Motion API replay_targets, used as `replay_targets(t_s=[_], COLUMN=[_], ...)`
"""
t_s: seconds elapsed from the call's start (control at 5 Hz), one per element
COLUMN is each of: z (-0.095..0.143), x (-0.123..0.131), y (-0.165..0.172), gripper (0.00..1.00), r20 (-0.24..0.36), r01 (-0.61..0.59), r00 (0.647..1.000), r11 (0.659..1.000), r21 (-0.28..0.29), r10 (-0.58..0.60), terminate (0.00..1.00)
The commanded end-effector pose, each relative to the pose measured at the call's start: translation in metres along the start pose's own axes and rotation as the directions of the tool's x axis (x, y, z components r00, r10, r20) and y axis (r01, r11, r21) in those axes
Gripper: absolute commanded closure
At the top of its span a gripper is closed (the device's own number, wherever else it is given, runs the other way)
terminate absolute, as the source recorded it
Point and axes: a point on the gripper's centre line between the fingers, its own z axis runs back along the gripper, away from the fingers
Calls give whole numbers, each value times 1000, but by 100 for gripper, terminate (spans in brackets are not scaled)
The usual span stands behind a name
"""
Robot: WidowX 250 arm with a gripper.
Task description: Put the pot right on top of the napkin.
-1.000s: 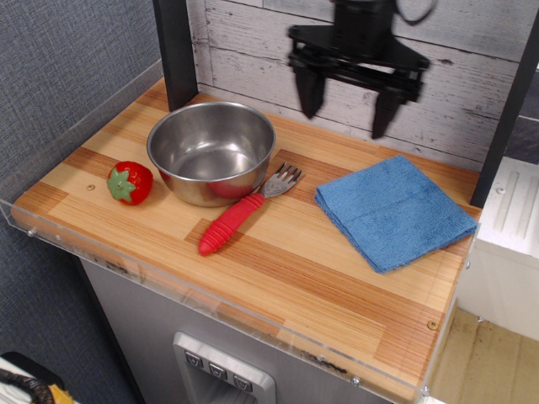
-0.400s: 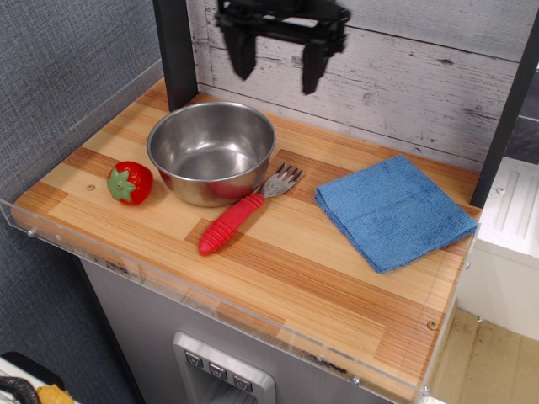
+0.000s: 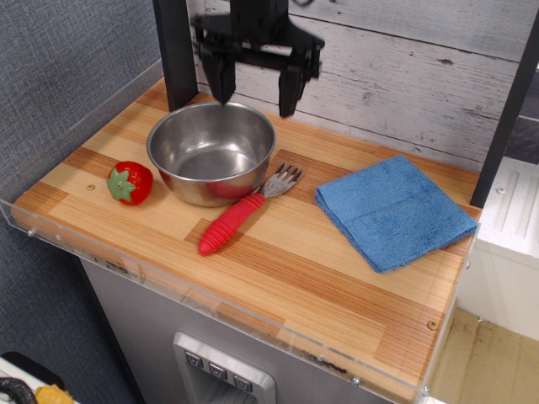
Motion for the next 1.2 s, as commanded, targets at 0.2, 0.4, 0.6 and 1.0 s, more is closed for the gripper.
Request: replay_targets(t_s=[0.2,0.4,0.6,1.0], z=[-42,-52,-53,-46], x=[-15,-21,-22,-23], y=[2,1,1,-1], gripper=[0,0,100,100], r20=[-87,-114,-111,-79], r01=[4,4,2,-2], r00=[996,993,994,997], r11=[999,999,998,997], r21=[42,47,56,79], r10=[-1,2,5,9], terminate=[0,0,0,0])
